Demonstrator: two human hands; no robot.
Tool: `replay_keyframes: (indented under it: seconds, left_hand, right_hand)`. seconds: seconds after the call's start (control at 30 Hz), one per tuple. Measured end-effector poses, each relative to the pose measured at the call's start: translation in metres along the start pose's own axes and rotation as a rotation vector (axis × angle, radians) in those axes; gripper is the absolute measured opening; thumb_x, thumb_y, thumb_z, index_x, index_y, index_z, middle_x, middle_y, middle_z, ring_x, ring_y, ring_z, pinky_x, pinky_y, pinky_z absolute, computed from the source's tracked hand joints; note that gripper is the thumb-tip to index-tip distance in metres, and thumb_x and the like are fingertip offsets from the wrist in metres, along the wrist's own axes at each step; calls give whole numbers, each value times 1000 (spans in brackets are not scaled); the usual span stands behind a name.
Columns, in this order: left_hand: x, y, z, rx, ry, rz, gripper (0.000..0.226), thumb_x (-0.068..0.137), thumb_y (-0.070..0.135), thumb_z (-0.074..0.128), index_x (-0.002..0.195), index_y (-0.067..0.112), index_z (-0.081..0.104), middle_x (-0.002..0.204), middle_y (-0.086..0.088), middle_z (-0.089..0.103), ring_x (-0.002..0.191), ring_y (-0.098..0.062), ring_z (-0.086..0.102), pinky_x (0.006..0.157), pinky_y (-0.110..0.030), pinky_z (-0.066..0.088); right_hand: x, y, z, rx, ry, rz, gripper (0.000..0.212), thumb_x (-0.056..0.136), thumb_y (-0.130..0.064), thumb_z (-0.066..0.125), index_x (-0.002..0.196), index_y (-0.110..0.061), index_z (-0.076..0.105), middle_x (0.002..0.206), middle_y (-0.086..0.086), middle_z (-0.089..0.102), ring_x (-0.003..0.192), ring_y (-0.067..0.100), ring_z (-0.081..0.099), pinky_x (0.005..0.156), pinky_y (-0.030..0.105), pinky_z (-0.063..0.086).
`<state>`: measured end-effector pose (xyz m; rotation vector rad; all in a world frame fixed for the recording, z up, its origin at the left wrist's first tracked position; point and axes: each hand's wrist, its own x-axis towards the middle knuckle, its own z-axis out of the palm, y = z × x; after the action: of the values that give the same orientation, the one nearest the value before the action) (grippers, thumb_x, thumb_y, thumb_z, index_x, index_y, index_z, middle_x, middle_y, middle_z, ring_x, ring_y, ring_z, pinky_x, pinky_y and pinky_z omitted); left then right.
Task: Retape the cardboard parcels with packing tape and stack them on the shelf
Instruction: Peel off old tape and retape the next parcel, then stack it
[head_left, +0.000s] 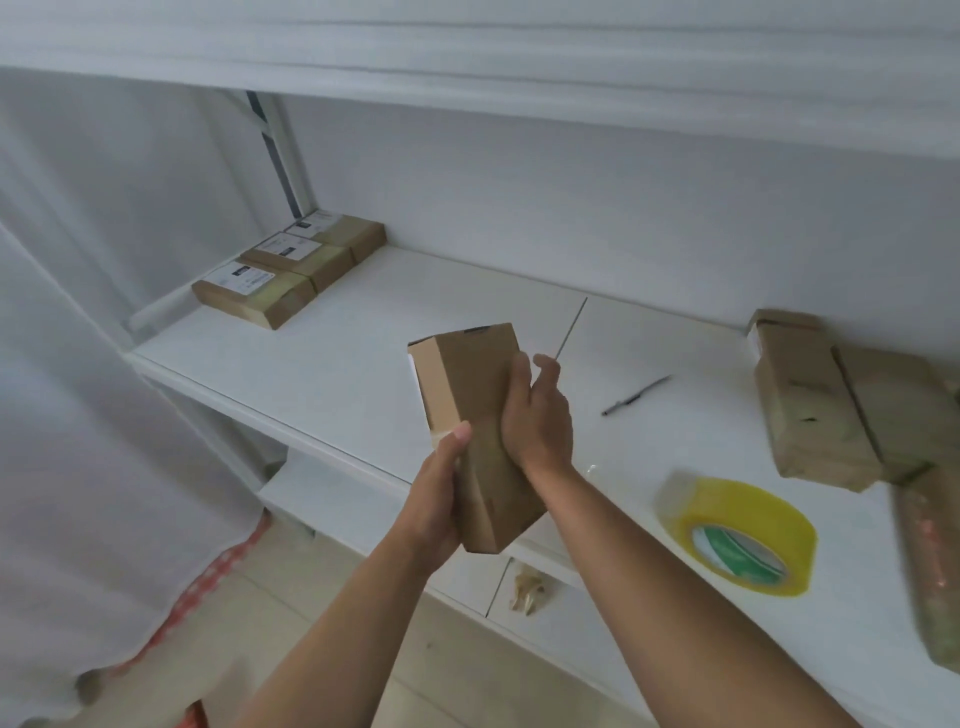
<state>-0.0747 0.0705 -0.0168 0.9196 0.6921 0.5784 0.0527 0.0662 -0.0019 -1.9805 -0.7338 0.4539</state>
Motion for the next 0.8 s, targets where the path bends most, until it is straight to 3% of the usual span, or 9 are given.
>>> replay_keyframes:
  seconds: [0.13, 0.23, 0.3, 0.43, 0.53, 0.6, 0.7, 0.77, 0.8]
  left_hand:
    - [11, 8, -38, -34, 33, 15, 60, 96, 62, 38, 133, 21, 61, 126, -12, 68, 118, -31, 64, 103, -52, 47]
    - [29, 11, -60, 254, 304, 45, 51, 98, 62, 39, 122, 23, 62, 113, -3, 72, 104, -21, 68, 97, -45, 53]
    - [39, 12, -72, 477, 380, 53, 49, 99, 60, 38, 117, 18, 56, 111, -4, 67, 99, -19, 64, 92, -43, 53]
    - [51, 19, -103, 980, 239, -90, 64, 99, 60, 27, 112, 6, 58, 104, -17, 69, 94, -35, 68, 87, -49, 56]
    - [54, 17, -122, 1227, 35, -137, 64, 104, 53, 23, 106, 3, 64, 98, -17, 72, 91, -34, 70, 86, -47, 57]
    - [54, 19, -128, 1415, -25, -25, 58, 106, 46, 23, 100, 6, 65, 96, -13, 70, 90, -33, 67, 82, -41, 55]
    - [66, 34, -141, 1527, 183, 431, 43, 100, 36, 30, 80, 13, 60, 80, -7, 61, 77, -32, 60, 63, -32, 42]
    - [82, 42, -153, 1633, 164, 662, 43, 97, 36, 30, 104, 13, 66, 109, -7, 64, 102, -33, 60, 78, -38, 45]
    - [89, 43, -157, 1701, 34, 608, 48, 100, 38, 28, 131, 15, 57, 140, -6, 52, 129, -32, 48, 99, -42, 40]
  right_hand:
    - [-5, -3, 25, -126, -69, 23, 60, 102, -59, 24, 146, -19, 31, 130, 13, 61, 120, 34, 57, 98, 44, 43]
    - [-10, -4, 57, -288, -147, 52, 72, 98, -65, 24, 149, -14, 27, 141, 12, 51, 127, 34, 51, 104, 47, 39]
    - [-6, -5, 77, -362, -149, 135, 72, 98, -64, 25, 146, -11, 32, 143, 14, 46, 130, 35, 45, 107, 48, 34]
    - [9, -6, 100, -565, -142, 114, 56, 100, -52, 22, 127, -10, 47, 132, 17, 53, 124, 36, 46, 108, 49, 30]
    - [16, -6, 112, -723, -185, -17, 47, 103, -43, 21, 124, -11, 49, 127, 15, 55, 121, 34, 48, 109, 48, 29]
    - [17, -3, 118, -815, -196, -80, 46, 104, -41, 21, 128, -12, 47, 128, 13, 55, 122, 34, 48, 112, 48, 26]
    - [13, 5, 123, -858, -160, -120, 48, 105, -45, 19, 131, -14, 43, 130, 13, 54, 121, 33, 48, 112, 45, 27]
    - [10, 5, 124, -849, -153, -95, 54, 103, -52, 16, 137, -17, 39, 135, 12, 50, 126, 32, 44, 115, 44, 24]
    - [10, 3, 124, -842, -153, -73, 57, 102, -56, 15, 141, -19, 36, 137, 12, 48, 128, 32, 43, 116, 44, 22]
